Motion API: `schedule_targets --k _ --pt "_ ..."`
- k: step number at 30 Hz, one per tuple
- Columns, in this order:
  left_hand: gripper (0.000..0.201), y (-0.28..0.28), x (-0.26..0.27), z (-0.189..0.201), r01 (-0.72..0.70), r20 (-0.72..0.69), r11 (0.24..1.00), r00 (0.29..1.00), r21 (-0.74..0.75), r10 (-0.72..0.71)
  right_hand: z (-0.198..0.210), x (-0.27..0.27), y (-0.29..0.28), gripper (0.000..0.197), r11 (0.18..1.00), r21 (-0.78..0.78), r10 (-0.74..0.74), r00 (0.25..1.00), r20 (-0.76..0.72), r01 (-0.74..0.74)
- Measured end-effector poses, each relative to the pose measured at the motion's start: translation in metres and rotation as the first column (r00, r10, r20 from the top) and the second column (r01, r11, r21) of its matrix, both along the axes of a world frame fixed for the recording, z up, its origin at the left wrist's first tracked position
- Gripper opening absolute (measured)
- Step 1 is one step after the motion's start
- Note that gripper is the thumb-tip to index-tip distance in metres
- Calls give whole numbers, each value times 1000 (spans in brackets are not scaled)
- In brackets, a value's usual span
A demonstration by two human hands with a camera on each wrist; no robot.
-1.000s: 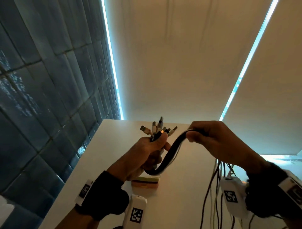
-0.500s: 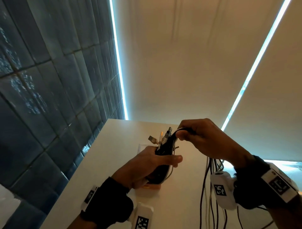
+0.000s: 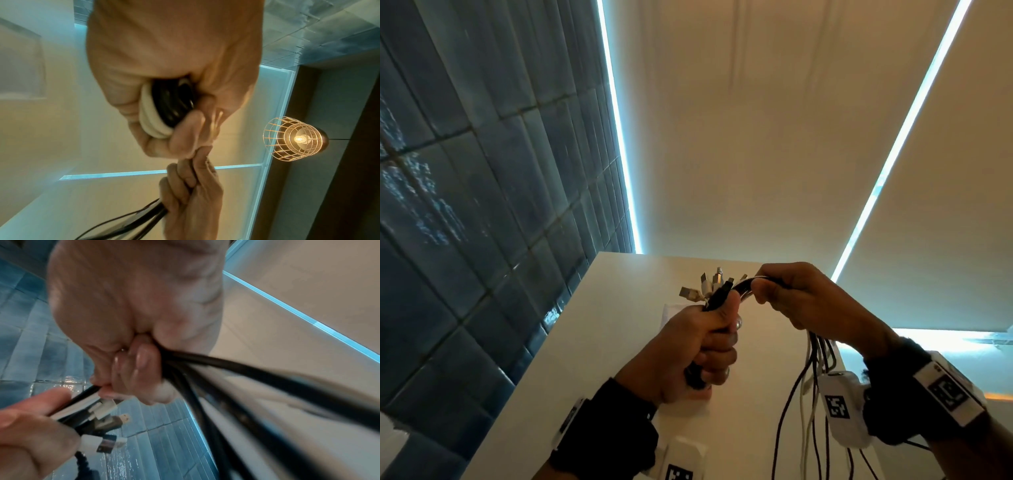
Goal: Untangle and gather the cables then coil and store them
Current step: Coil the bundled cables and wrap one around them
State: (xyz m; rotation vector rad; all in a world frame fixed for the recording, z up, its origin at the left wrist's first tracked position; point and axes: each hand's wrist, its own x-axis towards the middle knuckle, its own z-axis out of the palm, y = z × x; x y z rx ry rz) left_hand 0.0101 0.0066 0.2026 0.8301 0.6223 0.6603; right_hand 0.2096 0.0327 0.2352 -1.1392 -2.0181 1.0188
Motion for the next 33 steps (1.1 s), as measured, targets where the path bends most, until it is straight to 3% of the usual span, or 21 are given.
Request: schedule_targets --k 4,7,9,11,14,16,18,20,22,25,28,31,33 --pt "43 6 -9 6 -140 3 990 990 8 139 -18 9 -8 38 958 -273 1 958 -287 -83" --pt "41 15 -19 4 -262 49 965 964 -29 263 -38 16 -13 40 946 -308 -24 931 -364 -97" --pt "43 19 -21 -2 -322 40 946 945 -45 324 -47 13 -17 38 956 -292 -82 927 -365 -30" --pt "45 22 -18 -6 -352 5 936 936 -17 352 -48 3 -21 35 973 -193 -184 928 -323 126" --pt "56 24 -7 -10 -366 -87 929 925 48 369 -42 -22 -28 30 925 149 -319 927 -196 350" --pt "66 26 1 -15 -371 -138 927 917 47 374 -40 -40 -32 25 878 346 -311 944 -112 331" --pt "74 26 9 -21 -355 -171 933 918 50 358 -44 -55 -34 21 858 478 -242 969 55 187" --pt "75 26 14 -26 -383 -167 924 910 13 380 -47 -64 -35 26 876 480 -204 938 280 47" --pt "72 28 17 -31 -424 -185 906 892 -21 413 -48 -70 -36 33 911 413 -203 877 436 5" --pt "47 31 20 -36 -480 -176 874 869 -71 462 -50 -77 -38 48 924 381 -214 791 573 -26" --pt "41 37 18 -40 -588 -106 802 809 -105 579 -62 -78 -38 57 921 390 -218 802 557 -21" --pt "42 41 12 -38 -643 6 750 759 -152 652 -75 -74 -44 25 960 271 -179 901 396 71" --pt "40 46 10 -38 -662 67 725 728 -191 682 -86 -65 -44 20 978 163 -171 953 251 132"
